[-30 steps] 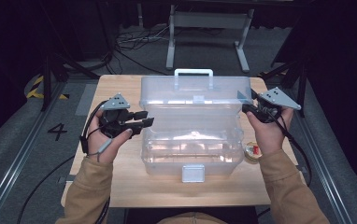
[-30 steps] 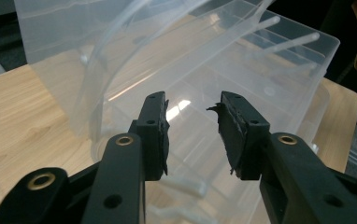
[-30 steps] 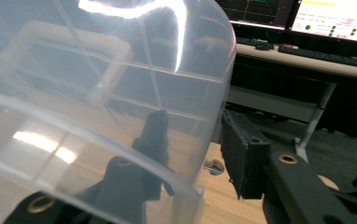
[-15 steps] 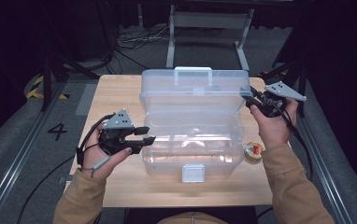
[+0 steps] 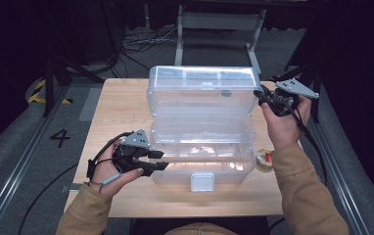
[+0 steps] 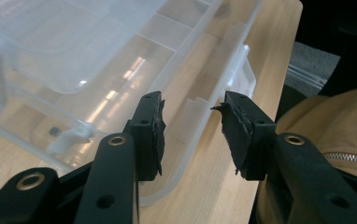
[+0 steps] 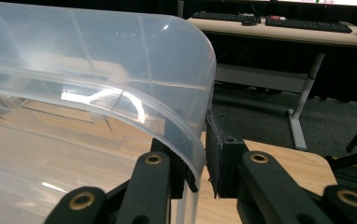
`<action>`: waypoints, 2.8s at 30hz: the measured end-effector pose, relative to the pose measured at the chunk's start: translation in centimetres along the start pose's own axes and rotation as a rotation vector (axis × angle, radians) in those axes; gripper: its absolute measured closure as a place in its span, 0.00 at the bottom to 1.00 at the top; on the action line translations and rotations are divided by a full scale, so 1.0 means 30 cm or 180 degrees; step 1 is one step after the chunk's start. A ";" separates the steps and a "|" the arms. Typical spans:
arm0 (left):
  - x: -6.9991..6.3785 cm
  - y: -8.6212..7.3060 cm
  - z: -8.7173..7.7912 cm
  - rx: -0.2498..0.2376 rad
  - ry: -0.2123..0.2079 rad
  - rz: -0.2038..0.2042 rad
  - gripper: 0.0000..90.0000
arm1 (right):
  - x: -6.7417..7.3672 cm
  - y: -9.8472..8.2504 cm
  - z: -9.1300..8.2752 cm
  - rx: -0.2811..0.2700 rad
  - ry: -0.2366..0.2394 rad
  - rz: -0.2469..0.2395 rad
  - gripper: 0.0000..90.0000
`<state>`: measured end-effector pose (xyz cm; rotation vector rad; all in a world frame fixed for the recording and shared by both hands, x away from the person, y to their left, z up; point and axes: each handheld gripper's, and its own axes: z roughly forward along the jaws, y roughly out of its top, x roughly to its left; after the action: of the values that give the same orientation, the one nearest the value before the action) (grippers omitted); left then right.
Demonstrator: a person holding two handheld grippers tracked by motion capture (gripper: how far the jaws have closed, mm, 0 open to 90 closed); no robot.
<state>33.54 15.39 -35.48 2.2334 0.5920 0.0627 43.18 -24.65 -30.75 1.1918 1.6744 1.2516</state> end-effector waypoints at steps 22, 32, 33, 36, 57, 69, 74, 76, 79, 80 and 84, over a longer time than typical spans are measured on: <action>0.018 -0.010 0.151 0.0460 -0.0234 0.0080 0.62 | -0.016 0.019 0.016 0.0163 0.0094 0.0059 0.87; 0.032 -0.030 0.209 0.0640 -0.0364 0.0040 0.68 | -0.025 0.027 0.032 0.0197 0.0130 0.0096 0.87; 0.033 -0.030 0.215 0.0663 -0.0370 0.0049 0.69 | -0.025 0.027 0.032 0.0199 0.0130 0.0094 0.87; 0.033 -0.032 0.229 0.0750 -0.0357 0.0064 0.70 | -0.028 0.028 0.031 0.0210 0.0147 0.0081 0.87; 0.044 -0.052 0.228 0.0956 -0.0197 0.0001 0.83 | -0.037 0.035 0.057 0.0220 0.0157 0.0125 0.87; 0.039 -0.053 0.229 0.0977 -0.0159 0.0060 0.83 | -0.054 0.053 0.101 0.0322 0.0164 0.0170 0.88; 0.039 -0.055 0.230 0.0947 -0.0162 0.0086 0.84 | -0.056 0.061 0.124 0.0371 0.0137 0.0141 0.88; 0.039 -0.054 0.229 0.0971 -0.0162 0.0061 0.84 | -0.060 0.067 0.140 0.0411 0.0133 0.0146 0.88; 0.039 -0.053 0.231 0.0974 -0.0159 0.0015 0.83 | -0.066 0.073 0.157 0.0454 0.0147 0.0216 0.88; 0.039 -0.053 0.232 0.0974 -0.0162 0.0014 0.83 | -0.068 0.075 0.161 0.0474 0.0152 0.0237 0.88; 0.039 -0.051 0.231 0.1008 -0.0171 0.0013 0.83 | -0.078 0.084 0.184 0.0536 0.0173 0.0254 0.89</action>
<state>35.61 11.90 -41.42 2.5332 0.6016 -0.0952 49.59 -24.97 -29.78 1.3471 1.8172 1.2200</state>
